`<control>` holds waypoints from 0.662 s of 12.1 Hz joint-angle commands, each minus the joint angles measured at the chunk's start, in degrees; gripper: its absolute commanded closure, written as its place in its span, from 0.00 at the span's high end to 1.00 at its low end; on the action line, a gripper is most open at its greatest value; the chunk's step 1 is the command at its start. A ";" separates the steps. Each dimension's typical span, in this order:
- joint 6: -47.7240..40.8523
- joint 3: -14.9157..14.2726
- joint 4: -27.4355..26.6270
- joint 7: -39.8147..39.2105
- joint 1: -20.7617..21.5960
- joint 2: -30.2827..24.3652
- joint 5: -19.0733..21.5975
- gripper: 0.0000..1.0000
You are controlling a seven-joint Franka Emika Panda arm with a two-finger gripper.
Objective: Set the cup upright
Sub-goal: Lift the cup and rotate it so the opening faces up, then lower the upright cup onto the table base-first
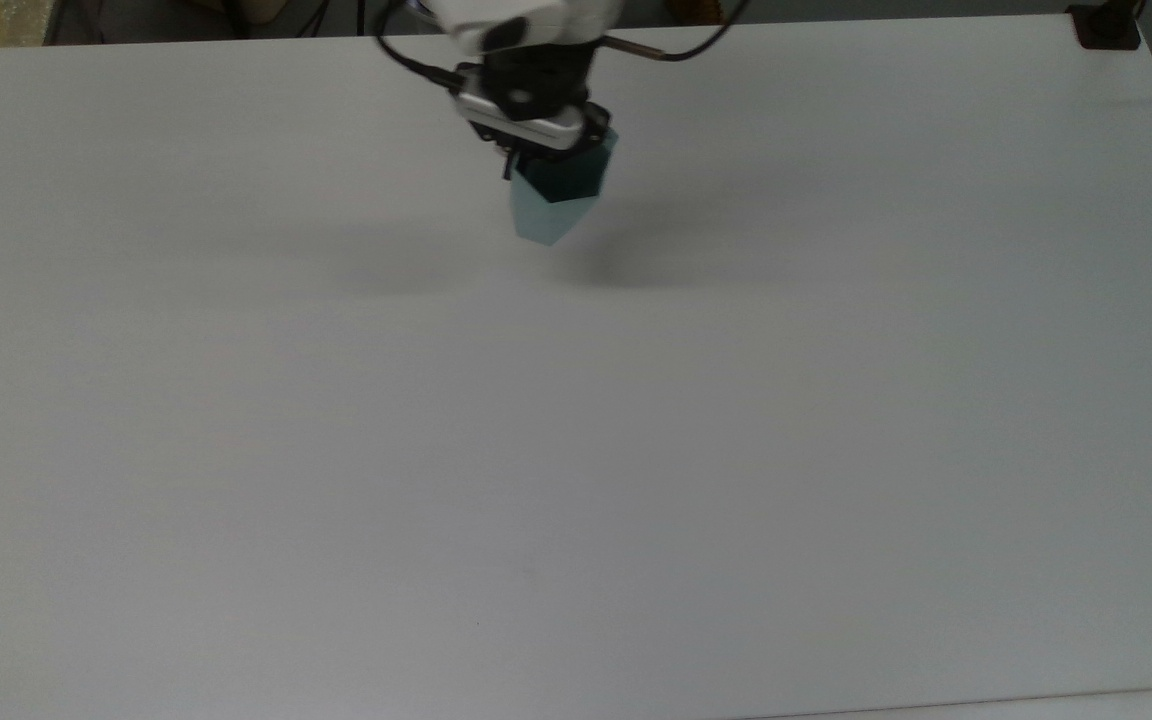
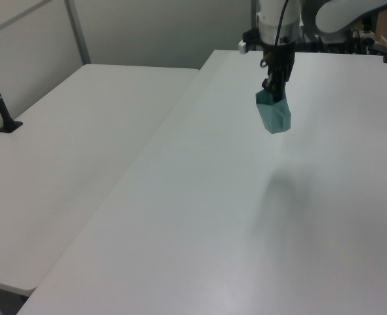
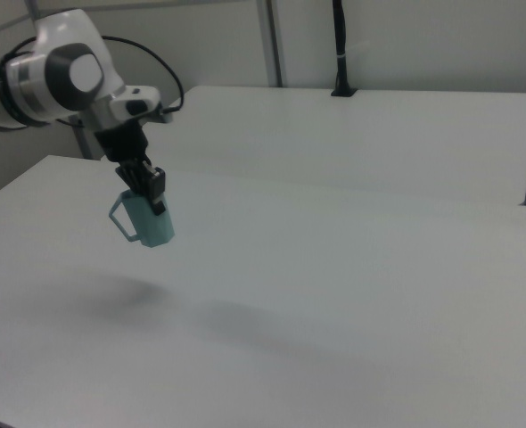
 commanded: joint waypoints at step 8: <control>26.14 1.11 -20.18 -4.55 -12.20 -3.50 9.93 0.00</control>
